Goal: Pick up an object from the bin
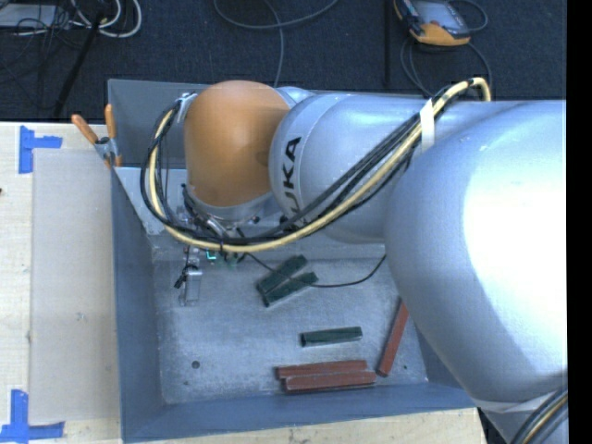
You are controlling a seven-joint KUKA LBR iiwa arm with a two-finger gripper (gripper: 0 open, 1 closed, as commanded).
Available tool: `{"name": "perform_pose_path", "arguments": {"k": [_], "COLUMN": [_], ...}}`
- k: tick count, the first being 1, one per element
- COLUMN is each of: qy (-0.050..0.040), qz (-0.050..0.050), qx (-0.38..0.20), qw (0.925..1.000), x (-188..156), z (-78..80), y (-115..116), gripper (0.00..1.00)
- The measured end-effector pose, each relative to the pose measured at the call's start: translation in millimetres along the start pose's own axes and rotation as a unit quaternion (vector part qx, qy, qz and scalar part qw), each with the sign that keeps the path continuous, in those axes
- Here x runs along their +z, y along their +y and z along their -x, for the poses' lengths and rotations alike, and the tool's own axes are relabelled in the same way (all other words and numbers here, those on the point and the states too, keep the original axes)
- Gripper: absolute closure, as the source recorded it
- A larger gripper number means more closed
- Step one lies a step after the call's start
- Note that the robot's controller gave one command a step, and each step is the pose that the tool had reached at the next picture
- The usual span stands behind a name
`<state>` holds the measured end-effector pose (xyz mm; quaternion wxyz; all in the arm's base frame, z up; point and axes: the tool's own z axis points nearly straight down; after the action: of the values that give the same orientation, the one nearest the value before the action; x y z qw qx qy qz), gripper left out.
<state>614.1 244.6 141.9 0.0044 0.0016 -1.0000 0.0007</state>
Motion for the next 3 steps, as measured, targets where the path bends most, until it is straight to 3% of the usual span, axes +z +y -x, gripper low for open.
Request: {"name": "perform_pose_path", "arguments": {"k": [1, 2, 3], "qy": [-0.0066, 0.0003, -0.0057], "qz": [-0.001, 0.000, 0.001], "qx": [-0.037, 0.040, 0.022], "qw": [0.9993, 0.9992, 0.9997], "x": [-78, 21, 73], "z": [-12.3, -28.5, -51.4], "y": [-129, -185, -164], "gripper": [0.00, 0.00, 0.00]}}
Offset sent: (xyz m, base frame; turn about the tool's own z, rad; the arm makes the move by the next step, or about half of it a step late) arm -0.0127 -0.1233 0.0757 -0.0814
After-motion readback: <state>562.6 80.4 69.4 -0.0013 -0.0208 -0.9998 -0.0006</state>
